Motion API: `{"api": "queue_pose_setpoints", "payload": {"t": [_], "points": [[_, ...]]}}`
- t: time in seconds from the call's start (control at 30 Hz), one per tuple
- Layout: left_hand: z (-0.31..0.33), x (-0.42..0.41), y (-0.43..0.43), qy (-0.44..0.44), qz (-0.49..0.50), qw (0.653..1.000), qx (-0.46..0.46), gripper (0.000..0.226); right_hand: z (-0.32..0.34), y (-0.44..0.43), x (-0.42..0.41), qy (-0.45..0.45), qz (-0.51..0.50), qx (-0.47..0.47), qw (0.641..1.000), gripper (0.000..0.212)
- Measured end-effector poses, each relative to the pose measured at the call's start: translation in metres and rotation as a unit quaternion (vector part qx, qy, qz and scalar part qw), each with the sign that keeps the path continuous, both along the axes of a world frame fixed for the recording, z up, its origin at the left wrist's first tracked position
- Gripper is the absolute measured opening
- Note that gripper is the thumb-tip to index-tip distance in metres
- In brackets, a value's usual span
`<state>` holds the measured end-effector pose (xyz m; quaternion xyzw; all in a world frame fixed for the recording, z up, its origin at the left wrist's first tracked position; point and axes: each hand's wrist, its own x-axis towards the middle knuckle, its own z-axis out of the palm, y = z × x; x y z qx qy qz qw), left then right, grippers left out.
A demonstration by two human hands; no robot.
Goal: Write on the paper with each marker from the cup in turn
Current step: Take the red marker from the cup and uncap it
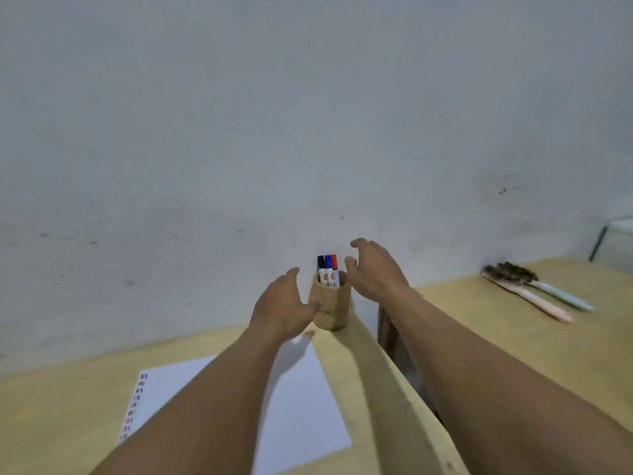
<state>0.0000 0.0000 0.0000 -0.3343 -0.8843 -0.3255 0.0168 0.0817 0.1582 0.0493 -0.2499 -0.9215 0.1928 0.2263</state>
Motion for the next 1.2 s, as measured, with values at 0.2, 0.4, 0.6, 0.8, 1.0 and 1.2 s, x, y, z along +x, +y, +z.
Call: {"api": "queue_pose_setpoints", "payload": {"t": [0.2, 0.4, 0.6, 0.8, 1.0, 1.2], "points": [[-0.028, -0.005, 0.033, -0.113, 0.004, 0.992, 0.059, 0.084, -0.023, 0.016, -0.026, -0.037, 0.002, -0.049, 0.998, 0.038], [-0.044, -0.009, 0.053, -0.109, 0.015, 0.986, 0.123, 0.061, -0.036, 0.024, -0.043, -0.034, 0.015, -0.088, 0.995, 0.024], [-0.054, -0.013, 0.057, -0.11, 0.022, 0.983, 0.145, 0.06, -0.043, 0.03, -0.051, -0.004, 0.018, -0.126, 0.992, 0.034], [-0.053, -0.01, 0.062, -0.103, 0.017, 0.983, 0.152, 0.066, -0.044, 0.038, -0.049, 0.039, -0.009, -0.138, 0.99, 0.025], [-0.053, -0.007, 0.066, -0.116, 0.012, 0.982, 0.145, 0.062, -0.041, 0.036, -0.045, 0.082, -0.034, -0.153, 0.984, 0.007], [-0.046, 0.008, 0.037, -0.114, 0.03, 0.985, 0.122, 0.061, -0.019, 0.007, -0.022, 0.142, 0.02, -0.201, 0.969, 0.017]]}}
